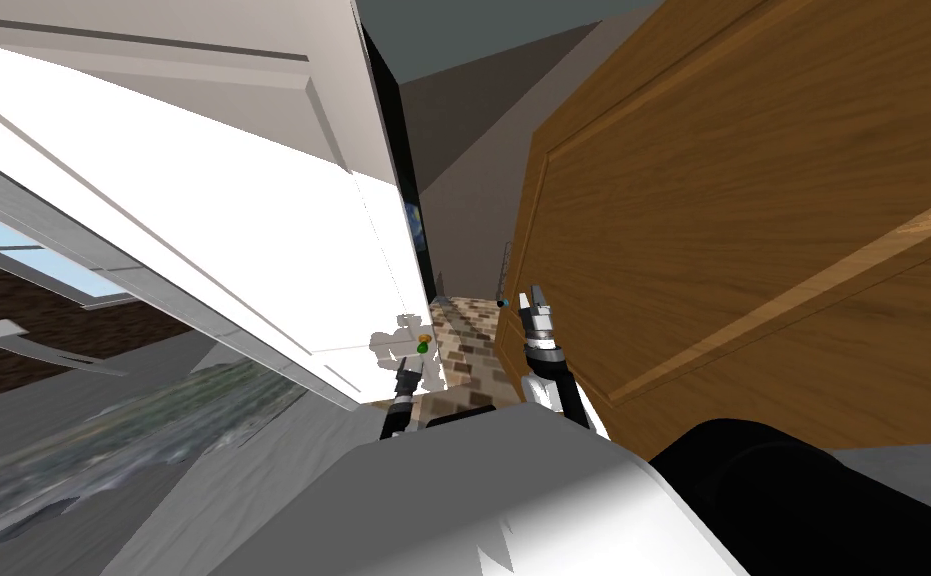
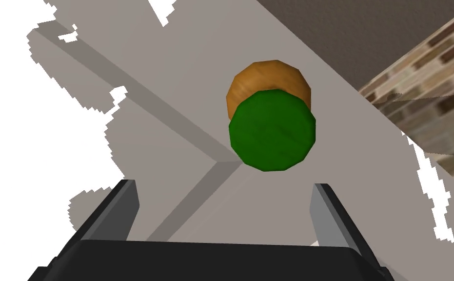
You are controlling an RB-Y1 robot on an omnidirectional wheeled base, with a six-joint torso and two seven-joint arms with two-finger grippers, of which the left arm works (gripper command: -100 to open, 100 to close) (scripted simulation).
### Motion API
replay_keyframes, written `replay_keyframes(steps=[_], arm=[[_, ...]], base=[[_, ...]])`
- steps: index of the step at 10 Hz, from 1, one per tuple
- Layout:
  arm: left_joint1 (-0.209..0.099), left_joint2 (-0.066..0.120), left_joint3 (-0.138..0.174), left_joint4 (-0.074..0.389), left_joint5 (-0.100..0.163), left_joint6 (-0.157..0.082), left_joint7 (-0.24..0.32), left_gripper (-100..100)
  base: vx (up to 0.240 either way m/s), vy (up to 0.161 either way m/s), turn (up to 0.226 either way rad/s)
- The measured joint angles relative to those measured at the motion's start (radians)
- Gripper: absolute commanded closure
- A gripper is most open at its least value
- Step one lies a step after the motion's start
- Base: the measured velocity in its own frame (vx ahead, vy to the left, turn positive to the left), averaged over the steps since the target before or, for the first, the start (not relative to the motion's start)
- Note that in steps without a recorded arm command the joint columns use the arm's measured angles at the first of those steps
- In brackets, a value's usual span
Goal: Push the door open
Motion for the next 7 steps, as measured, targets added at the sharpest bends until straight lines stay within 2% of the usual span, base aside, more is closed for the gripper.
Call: replay_keyframes(steps=[7], arm=[[0.015, -0.016, -0.044, -0.028, 0.064, 0.02, 0.177, -100]], base=[[-0.033, 0.02, -0.017]])
